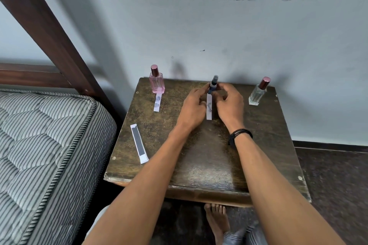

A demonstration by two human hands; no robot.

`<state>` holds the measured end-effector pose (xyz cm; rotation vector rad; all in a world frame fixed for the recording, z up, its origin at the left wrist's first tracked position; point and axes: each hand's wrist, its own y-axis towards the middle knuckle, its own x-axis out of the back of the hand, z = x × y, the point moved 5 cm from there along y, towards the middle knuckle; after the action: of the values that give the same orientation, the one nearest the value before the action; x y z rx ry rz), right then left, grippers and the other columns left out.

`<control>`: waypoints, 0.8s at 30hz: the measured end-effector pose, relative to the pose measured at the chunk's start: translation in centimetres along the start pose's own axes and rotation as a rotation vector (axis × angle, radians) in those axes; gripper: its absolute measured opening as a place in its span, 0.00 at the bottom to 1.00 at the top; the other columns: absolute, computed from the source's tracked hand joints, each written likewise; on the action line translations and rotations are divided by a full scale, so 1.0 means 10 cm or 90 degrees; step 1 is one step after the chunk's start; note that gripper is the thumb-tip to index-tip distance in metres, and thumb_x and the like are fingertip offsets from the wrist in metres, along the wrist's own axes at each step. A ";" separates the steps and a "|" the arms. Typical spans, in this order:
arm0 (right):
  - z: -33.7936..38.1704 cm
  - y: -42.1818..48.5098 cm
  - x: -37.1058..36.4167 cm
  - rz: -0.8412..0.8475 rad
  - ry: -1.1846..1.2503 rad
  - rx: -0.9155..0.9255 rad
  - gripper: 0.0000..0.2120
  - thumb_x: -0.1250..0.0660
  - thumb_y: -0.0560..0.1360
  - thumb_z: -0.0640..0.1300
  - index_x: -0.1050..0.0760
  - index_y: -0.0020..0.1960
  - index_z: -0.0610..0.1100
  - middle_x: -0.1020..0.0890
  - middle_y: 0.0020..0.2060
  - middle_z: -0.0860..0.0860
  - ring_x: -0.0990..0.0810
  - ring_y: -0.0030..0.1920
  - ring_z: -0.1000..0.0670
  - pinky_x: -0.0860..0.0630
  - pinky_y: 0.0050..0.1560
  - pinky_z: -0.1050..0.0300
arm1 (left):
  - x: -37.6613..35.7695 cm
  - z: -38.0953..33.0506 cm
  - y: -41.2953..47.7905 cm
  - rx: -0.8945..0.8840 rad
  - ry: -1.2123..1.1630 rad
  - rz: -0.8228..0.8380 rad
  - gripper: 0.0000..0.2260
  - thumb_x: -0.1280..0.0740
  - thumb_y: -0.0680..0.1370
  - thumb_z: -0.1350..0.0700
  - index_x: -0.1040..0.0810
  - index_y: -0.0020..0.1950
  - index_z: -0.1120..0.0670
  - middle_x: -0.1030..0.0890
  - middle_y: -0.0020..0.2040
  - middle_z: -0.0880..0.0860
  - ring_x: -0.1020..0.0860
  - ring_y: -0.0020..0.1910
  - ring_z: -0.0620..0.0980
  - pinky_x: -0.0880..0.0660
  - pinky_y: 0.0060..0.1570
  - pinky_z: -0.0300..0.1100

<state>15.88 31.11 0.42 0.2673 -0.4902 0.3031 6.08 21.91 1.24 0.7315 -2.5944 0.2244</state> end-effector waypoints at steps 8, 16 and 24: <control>0.00 0.03 -0.02 0.019 -0.030 0.002 0.11 0.30 0.79 0.43 0.18 0.60 0.51 0.15 0.55 0.53 0.19 0.55 0.51 0.28 0.50 0.58 | 0.01 0.07 0.07 0.010 -0.011 0.006 0.29 0.41 0.77 0.70 0.30 0.77 0.50 0.24 0.63 0.53 0.25 0.63 0.50 0.29 0.65 0.41; -0.01 0.03 -0.04 0.025 -0.055 -0.001 0.12 0.31 0.80 0.44 0.19 0.62 0.51 0.15 0.56 0.53 0.19 0.54 0.51 0.27 0.49 0.57 | -0.02 0.13 0.10 0.013 -0.007 0.004 0.30 0.42 0.76 0.70 0.30 0.77 0.51 0.24 0.65 0.54 0.25 0.66 0.51 0.30 0.71 0.50; -0.02 0.02 -0.06 0.037 -0.058 -0.005 0.11 0.31 0.80 0.45 0.19 0.61 0.52 0.15 0.54 0.54 0.18 0.53 0.52 0.25 0.50 0.56 | -0.03 0.16 0.11 0.008 -0.016 0.002 0.29 0.41 0.76 0.70 0.30 0.76 0.50 0.23 0.65 0.54 0.26 0.67 0.52 0.31 0.72 0.52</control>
<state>15.37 31.24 0.01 0.2608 -0.5895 0.3466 5.12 22.52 -0.38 0.7395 -2.6195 0.2343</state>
